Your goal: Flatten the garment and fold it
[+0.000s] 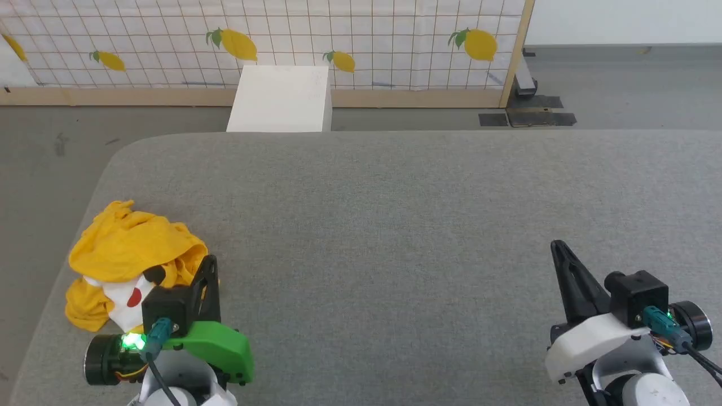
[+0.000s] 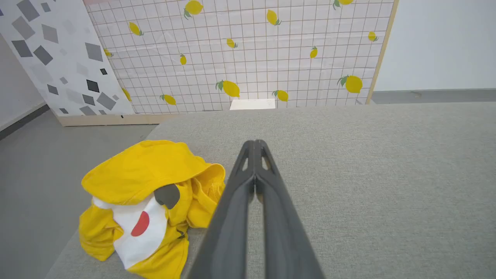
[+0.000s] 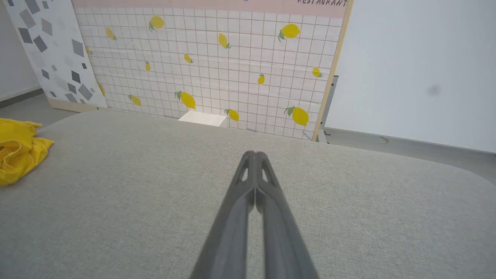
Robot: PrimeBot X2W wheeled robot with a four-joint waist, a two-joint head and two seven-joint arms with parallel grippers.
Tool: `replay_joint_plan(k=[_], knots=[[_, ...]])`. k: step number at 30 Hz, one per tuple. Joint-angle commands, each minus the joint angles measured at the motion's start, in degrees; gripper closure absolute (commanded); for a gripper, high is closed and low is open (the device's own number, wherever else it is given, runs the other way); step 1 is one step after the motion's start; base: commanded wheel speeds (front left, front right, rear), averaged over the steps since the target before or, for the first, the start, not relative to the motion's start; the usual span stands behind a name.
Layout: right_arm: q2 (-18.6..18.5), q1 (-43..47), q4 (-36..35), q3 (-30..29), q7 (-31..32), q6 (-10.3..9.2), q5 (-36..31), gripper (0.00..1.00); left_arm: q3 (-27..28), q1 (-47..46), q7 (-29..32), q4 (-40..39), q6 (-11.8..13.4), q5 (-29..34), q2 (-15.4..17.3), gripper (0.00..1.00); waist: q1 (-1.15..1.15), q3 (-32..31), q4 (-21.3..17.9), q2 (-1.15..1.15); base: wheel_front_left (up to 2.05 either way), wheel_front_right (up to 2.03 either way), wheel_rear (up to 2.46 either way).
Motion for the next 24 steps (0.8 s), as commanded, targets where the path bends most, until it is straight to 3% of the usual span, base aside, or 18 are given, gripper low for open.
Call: replay_joint_plan(k=[1, 24], knots=[[0.1, 0.6, -0.3, -0.1, 0.2, -0.09, -0.4, 1.0, 0.1, 0.6, 0.1, -0.2, 0.4, 0.6, -0.2, 1.0, 0.0, 0.0, 0.0, 0.0, 0.0, 0.0, 0.0], [0.1, 0.6, -0.3, -0.1, 0.2, -0.09, -0.4, 1.0, 0.1, 0.6, 0.1, -0.2, 0.4, 0.6, -0.2, 1.0, 0.0, 0.0, 0.0, 0.0, 0.0, 0.0, 0.0]])
